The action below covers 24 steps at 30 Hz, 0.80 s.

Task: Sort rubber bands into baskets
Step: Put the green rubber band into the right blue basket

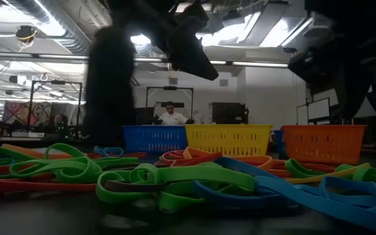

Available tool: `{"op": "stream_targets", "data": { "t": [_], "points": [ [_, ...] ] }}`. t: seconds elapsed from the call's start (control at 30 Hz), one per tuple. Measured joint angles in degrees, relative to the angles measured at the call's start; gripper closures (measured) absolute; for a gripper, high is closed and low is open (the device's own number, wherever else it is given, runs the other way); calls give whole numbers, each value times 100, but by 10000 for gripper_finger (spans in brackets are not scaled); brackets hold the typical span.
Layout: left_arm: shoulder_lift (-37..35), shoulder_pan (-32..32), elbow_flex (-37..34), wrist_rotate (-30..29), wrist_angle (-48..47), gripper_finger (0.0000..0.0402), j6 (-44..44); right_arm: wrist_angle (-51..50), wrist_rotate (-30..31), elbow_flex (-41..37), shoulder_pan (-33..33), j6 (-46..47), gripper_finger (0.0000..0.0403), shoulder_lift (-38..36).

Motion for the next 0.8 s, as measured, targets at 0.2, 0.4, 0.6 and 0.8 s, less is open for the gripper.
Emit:
{"op": "stream_targets", "data": {
  "t": [0.2, 0.4, 0.6, 0.8],
  "points": [
    [0, 0, 0, 0, -1, 292, -1, 147, 275, -286, -20, -38, 258, 0],
    [0, -2, 0, 0, -1, 292, 0, 347, 307, -363, -17, -57, 258, 215],
    [0, 0, 0, 0, -2, 292, -2, 533, 515, -363, -17, -102, 258, 677],
    [0, 0, 0, 0, -2, 292, -2, 562, 771, -350, -11, -105, 258, 814]
  ]
}}
